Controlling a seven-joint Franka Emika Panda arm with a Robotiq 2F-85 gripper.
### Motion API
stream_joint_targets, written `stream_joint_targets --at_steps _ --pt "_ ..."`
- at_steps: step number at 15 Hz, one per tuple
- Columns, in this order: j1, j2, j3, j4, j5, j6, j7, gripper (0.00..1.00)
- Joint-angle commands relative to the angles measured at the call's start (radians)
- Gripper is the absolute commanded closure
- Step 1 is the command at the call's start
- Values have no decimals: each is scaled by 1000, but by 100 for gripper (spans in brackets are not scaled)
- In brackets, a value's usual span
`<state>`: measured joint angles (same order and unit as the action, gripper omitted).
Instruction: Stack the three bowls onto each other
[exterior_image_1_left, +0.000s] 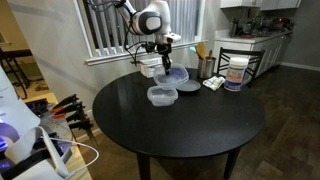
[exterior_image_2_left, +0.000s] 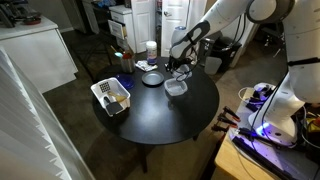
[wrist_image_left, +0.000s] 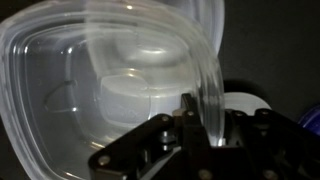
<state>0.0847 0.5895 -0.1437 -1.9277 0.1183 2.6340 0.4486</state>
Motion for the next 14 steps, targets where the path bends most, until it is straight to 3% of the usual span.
stream_joint_targets --at_steps 1,8,14 --pt "-17 7 40 29 -6 -24 -67 99" --pt "-26 93 98 70 20 -45 -98 99" --pt "-34 146 101 86 30 -45 -90 99"
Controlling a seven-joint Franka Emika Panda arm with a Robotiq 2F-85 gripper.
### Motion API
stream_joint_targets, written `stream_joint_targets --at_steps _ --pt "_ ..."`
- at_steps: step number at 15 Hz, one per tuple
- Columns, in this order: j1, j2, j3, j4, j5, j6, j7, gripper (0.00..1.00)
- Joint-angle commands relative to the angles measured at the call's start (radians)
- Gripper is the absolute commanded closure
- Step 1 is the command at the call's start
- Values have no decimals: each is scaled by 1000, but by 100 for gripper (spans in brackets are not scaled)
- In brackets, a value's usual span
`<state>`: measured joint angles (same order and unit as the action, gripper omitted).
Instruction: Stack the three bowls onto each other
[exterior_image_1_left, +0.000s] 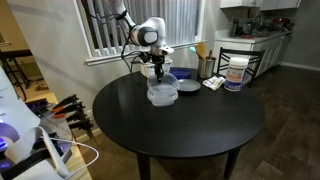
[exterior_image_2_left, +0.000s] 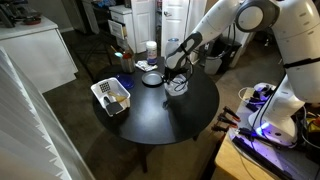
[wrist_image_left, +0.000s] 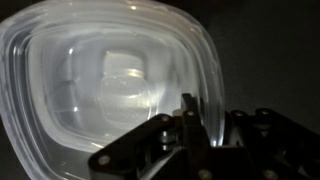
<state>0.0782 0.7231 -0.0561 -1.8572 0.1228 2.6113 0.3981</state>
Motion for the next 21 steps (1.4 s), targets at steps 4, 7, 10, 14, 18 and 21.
stream_joint_targets --at_steps 4,7,10,14,18,21 --pt "-56 28 19 22 55 -22 -36 63" --pt "-87 33 27 18 89 -32 -40 44" --pt "-102 4 23 -24 102 -15 -44 26" --pt "-133 -38 35 -68 125 2 -74 2" --pt "-152 -76 38 -99 148 -4 -95 0" --pt "-123 -31 9 -46 129 -9 -52 0"
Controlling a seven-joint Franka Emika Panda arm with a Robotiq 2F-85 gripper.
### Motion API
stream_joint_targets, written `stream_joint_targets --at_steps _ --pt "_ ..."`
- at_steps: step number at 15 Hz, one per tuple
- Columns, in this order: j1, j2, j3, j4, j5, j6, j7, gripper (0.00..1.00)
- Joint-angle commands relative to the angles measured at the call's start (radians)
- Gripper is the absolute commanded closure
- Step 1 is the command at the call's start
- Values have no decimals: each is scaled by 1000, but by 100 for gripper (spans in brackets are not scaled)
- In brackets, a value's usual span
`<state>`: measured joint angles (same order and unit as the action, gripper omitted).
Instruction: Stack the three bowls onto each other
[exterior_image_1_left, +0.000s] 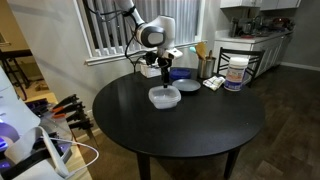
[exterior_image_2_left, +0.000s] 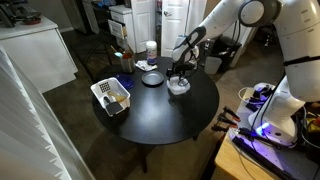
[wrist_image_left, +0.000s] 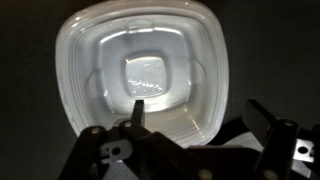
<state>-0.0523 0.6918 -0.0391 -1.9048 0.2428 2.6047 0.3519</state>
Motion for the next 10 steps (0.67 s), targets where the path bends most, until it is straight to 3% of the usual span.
stream_joint_targets --at_steps 1,10 --pt "9 2 -9 4 8 -3 -5 0" --pt "12 11 -9 8 8 -3 -5 0"
